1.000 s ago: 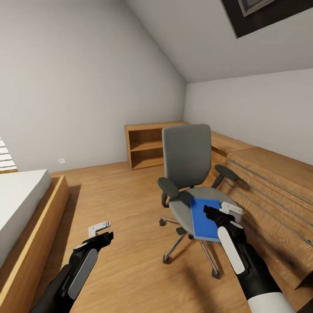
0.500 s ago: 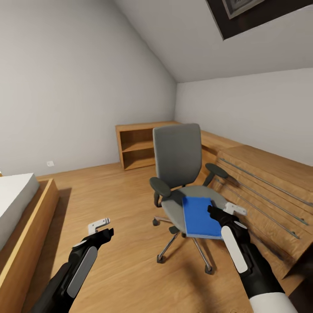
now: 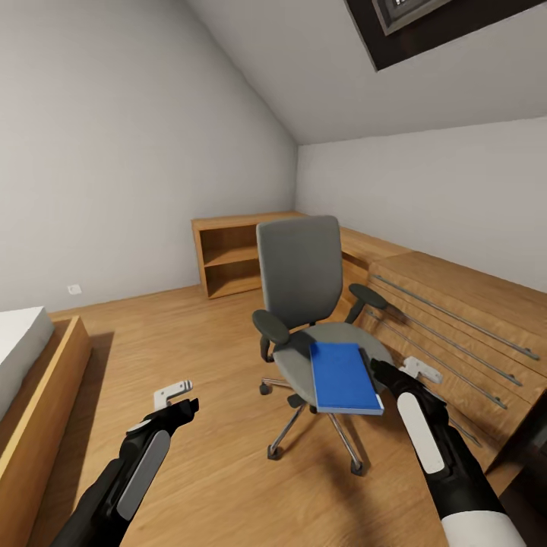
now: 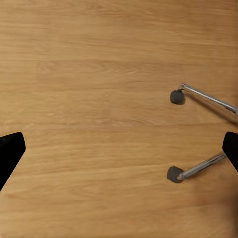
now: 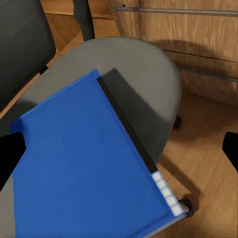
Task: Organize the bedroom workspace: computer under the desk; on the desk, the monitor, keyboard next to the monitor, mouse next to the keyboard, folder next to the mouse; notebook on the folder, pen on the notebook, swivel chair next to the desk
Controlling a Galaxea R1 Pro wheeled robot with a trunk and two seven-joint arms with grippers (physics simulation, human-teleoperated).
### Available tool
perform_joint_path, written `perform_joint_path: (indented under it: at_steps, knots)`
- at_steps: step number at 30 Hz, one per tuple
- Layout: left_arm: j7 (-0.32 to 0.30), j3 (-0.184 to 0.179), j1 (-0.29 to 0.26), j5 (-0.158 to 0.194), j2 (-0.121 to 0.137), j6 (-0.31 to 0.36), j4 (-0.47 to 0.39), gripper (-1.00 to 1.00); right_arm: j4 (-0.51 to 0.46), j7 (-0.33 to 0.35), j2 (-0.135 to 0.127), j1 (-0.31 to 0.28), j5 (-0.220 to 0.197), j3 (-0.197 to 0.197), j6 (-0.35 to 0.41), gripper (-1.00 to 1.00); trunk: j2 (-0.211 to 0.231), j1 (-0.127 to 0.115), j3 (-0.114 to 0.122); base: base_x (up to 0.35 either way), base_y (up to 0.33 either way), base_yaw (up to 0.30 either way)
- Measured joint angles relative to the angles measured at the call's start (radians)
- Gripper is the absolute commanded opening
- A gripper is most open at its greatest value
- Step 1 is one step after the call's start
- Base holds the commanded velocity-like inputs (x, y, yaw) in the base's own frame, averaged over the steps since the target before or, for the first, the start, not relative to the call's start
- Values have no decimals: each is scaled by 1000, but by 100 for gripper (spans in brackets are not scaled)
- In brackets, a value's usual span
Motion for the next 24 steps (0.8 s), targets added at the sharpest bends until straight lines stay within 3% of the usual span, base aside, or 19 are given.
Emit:
perform_joint_path:
  at_steps: [4, 5, 6, 7, 11, 18, 24]
  knots:
    - [1, -2, 0, -2, -1, -2, 0, 100, -2, 1, -2, 0, -6, -15, 4, 100, -14, 8, -6, 0, 0, 0]
    - [1, -2, 0, -3, -2, -2, 0, 100, -1, 2, -2, 0, -7, -47, 7, 100, -21, 11, -9, 0, 0, 0]
    - [2, -3, 0, -4, -2, -3, 0, 100, 0, 6, -2, 0, -29, -112, 9, 100, -28, 15, -12, 0, 0, 0]
    - [2, -3, 0, -5, -2, -3, 0, 100, 0, 9, -3, 0, -55, -148, 10, 100, -35, 19, -16, 0, 0, 0]
    - [2, -3, 0, -6, -3, -3, 0, 100, 5, 12, -3, 0, -134, -235, 12, 100, -63, 34, -28, 0, 0, 0]
    - [2, -3, 0, -5, -3, -4, 0, 100, 77, 15, -4, 0, -289, -424, 13, 100, -112, 61, -50, 0, 0, 0]
    - [2, -3, 0, -6, -3, -4, 0, 100, 104, 16, -16, 0, -388, -468, 19, 100, -154, 84, -69, 0, 0, 0]
